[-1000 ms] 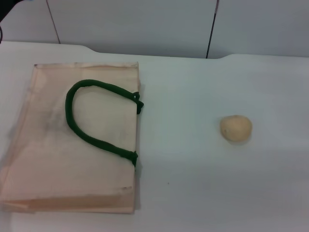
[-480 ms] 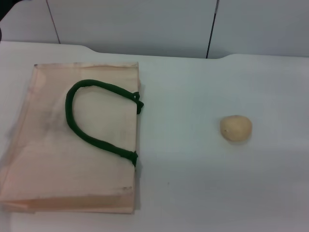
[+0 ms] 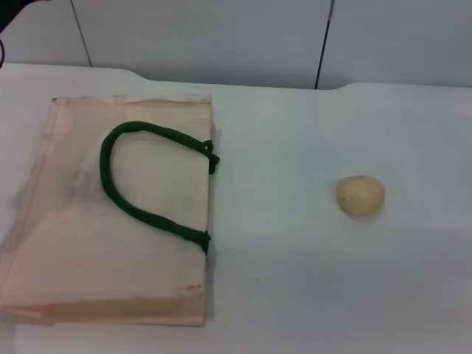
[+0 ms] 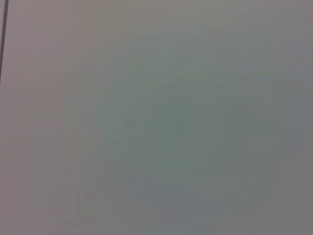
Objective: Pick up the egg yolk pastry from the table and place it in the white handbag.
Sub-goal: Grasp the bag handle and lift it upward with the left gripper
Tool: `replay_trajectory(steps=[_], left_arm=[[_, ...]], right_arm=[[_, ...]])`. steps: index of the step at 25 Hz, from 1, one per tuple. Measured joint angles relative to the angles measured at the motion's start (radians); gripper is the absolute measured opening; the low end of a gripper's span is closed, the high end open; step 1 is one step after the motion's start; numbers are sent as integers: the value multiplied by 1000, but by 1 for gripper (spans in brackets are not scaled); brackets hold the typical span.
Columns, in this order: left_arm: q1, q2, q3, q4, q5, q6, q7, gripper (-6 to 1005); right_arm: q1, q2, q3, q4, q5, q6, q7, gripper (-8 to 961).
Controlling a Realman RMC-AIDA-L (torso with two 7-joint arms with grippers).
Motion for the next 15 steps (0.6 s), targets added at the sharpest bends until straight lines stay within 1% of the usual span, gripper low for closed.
replay_trajectory(steps=[5,6,10,11,12,13,14,15], left_arm=[[5,0,6,22,19,10,-27,419],[7,0,7,31,36,10,-49,419],[33,-2,6,141,180,12,-230,417],[33,-2,6,141,180,12,-230,416],[40,-2,6,181,240,13,-300,416],[57,-3,7,263,388,7,-466,416],[63,-3,7,286,429,4,-504,415],[73,-3,7,322,489,-6,-578,415]], right_arm=[[-1,0,0,1,0,-1,0,786],[-2,0,0,1,-1,-1,0,786],[-3,0,-1,2,-9,-1,8,786],[-3,0,-1,2,-11,-1,15,787],[-3,0,-2,2,-13,-1,24,787],[-4,0,-2,1,-14,-1,34,787],[-4,-1,-3,1,-14,-1,39,787],[-5,-1,-3,0,-15,-1,43,787]])
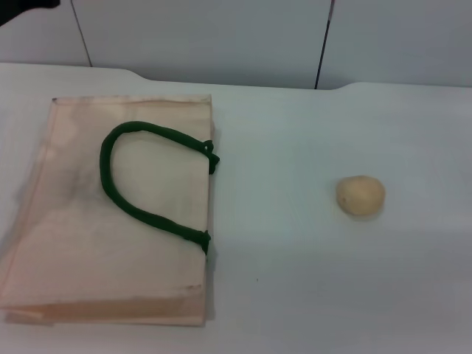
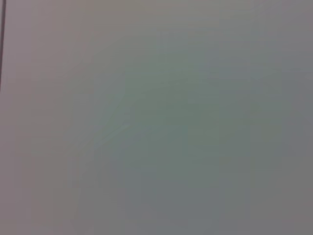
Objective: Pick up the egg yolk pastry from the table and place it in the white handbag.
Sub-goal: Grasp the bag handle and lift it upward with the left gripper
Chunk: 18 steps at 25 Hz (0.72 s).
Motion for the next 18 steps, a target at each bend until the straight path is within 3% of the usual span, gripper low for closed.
replay_trajectory(steps=[4,8,13,18], left_arm=[[24,5,-16,158,254,-94,-305,413],[-8,11,-36,263,505,-220,-572,411],[-84,15,-78,272,674,-370,-705,408],[-142,12,-96,196,728,-394,-728,406]], right_arm=[[-5,0,0,-3,0,0,9,787],[-8,-1,0,-6,-1,-5,16,787],[-8,-2,0,-6,-1,-11,17,787],[-6,-2,0,-5,-1,-11,17,787]])
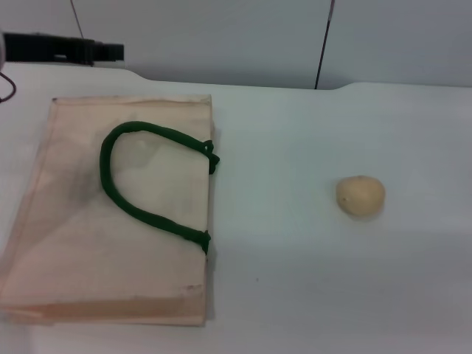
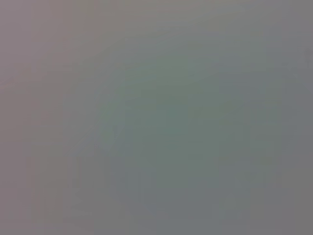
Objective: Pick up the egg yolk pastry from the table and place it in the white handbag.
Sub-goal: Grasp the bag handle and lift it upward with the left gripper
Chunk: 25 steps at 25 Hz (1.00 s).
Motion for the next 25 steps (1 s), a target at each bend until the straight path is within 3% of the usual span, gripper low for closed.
replay_trajectory(steps=[8,14,25], left_arm=[[-47,8,-1,-18,135,-37,-66,402],[-88,43,-7,-15,228,-113,-68,399],[-126,47,-9,-78,286,-125,-55,394]], right_arm=[[1,0,0,-1,0,0,2,788],[1,0,0,-1,0,0,4,788],[8,0,0,2,0,6,4,788]])
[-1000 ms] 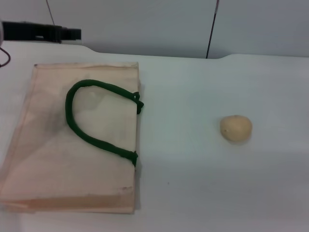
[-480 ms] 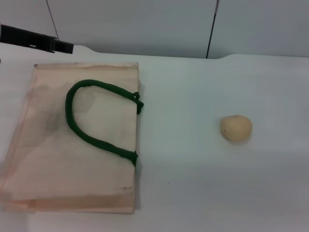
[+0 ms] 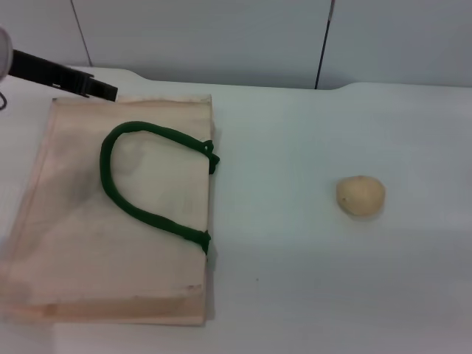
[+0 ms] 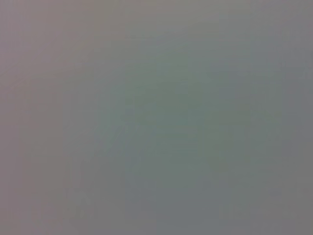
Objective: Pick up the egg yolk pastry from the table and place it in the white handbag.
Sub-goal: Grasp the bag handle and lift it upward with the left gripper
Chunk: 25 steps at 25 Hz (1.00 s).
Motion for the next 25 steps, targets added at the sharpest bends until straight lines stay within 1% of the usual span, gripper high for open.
replay_trajectory(steps=[5,7,10,11,13,16,18,21,25], left_arm=[[-30,0,10,-49,62,-1,31,391],[-42,-2,10,-54,100,-7,46,390],[-68,2,12,-83,172,-26,69,389],[-76,1,13,-93,193,-29,75,388],[-86,-7,16,-102,230,-26,87,387],[-89,-18,34,-103,243,-16,104,386],[-89,-21,58,-104,248,-4,108,385],[-88,-23,86,-104,253,14,108,383],[-84,-26,90,-104,257,55,114,381]], right_arm=[[3,0,0,-1,0,1,0,789],[3,0,0,-1,0,2,0,789],[4,0,0,0,0,3,0,789],[4,0,0,0,0,3,0,789],[4,0,-1,1,0,3,0,789],[4,0,-9,2,0,3,6,789],[4,0,-17,-1,0,3,21,789],[3,0,-25,-4,1,4,34,789],[2,0,-41,-7,1,5,31,790]])
